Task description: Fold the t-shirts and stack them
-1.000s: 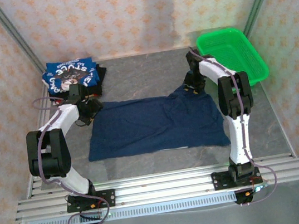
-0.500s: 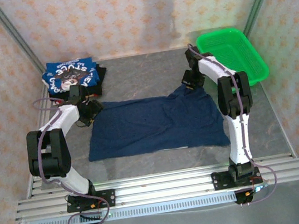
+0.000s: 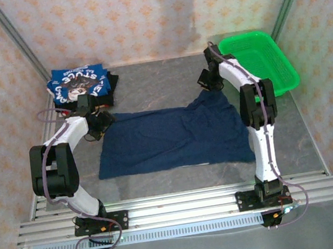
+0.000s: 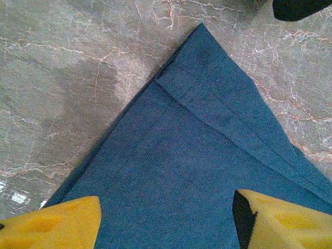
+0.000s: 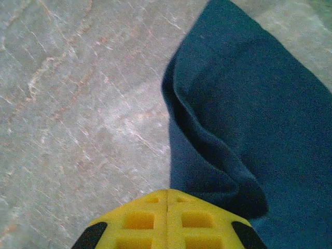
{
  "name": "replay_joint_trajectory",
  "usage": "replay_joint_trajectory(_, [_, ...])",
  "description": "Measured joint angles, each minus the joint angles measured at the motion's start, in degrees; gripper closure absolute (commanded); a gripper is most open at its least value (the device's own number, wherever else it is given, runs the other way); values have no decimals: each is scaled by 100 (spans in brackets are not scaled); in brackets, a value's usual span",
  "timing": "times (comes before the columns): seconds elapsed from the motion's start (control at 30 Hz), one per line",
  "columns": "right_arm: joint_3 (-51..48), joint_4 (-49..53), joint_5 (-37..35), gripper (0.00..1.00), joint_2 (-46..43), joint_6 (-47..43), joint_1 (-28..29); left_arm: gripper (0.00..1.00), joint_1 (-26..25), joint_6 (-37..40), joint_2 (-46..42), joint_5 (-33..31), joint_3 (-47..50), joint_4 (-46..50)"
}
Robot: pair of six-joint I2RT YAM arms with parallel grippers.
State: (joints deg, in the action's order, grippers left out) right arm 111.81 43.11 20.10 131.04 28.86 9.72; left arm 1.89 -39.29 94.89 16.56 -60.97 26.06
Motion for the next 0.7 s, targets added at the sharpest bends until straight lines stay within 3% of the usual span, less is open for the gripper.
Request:
replay_joint_trajectory(0.33, [883,-850,629,100,608,597,13,31,0,31,0,-2,2,2])
replay_joint_trajectory(0.37, [1012,-883,710,96,691,636,20,31,0,35,0,-2,2,4])
replay_joint_trajectory(0.5, [1233,-951,977,59,876,717,50,31,0,35,0,-2,2,4])
replay_joint_trajectory(0.6, [1152,-1001,1036,47,846,680,57,31,0,35,2,0,0,4])
replay_joint_trajectory(0.7, [1001,-855,898,44,732,625,13,31,0,35,17,0,-17,17])
